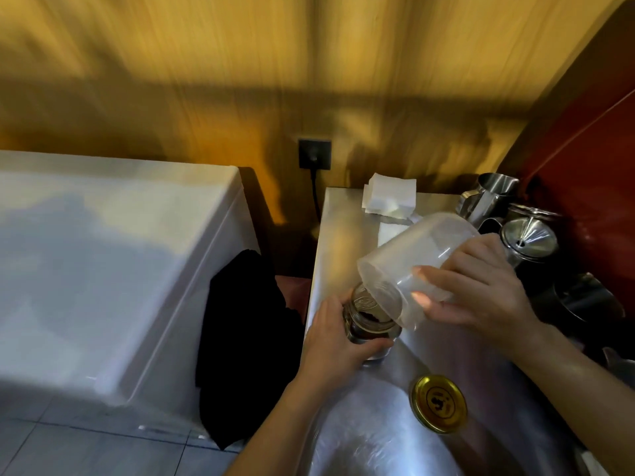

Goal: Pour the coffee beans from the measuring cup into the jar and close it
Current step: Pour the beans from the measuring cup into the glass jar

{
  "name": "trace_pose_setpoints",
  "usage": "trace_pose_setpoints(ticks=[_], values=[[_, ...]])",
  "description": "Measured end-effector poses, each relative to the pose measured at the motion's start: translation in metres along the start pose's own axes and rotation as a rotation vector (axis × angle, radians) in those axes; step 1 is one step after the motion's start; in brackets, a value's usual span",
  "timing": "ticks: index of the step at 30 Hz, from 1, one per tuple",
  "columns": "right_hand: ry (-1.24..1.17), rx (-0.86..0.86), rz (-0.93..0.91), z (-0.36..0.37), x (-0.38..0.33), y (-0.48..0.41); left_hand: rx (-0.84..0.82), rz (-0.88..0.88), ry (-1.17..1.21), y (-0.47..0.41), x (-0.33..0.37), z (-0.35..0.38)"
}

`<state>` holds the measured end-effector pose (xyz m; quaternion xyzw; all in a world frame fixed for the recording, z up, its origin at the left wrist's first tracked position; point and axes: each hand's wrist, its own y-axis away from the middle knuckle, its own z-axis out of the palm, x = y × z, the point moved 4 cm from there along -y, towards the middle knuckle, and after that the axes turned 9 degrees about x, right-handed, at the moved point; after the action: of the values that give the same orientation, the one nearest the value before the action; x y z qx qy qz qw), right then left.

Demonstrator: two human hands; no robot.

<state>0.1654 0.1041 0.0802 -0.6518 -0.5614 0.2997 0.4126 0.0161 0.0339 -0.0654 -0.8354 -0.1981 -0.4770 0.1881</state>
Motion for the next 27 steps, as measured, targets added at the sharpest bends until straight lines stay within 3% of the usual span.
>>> trace_pose_setpoints(ticks=[7, 9, 17, 23, 27], values=[[-0.172, 0.300, 0.998, -0.004, 0.021, 0.054, -0.015, -0.014, 0.046, -0.002, -0.001, 0.002], [-0.255, 0.401, 1.172, -0.002, 0.024, 0.074, -0.028, -0.025, 0.062, -0.003, -0.002, 0.003], [-0.164, 0.648, 1.608, 0.002, 0.036, 0.151, -0.054, -0.043, 0.072, -0.007, -0.009, 0.006], [-0.169, 0.711, 1.660, -0.001, 0.030, 0.182, -0.052, -0.038, 0.081, -0.008, -0.012, 0.007], [-0.095, 0.629, 1.665, -0.003, 0.024, 0.194, -0.064, -0.040, 0.064, -0.009, -0.013, 0.006]])
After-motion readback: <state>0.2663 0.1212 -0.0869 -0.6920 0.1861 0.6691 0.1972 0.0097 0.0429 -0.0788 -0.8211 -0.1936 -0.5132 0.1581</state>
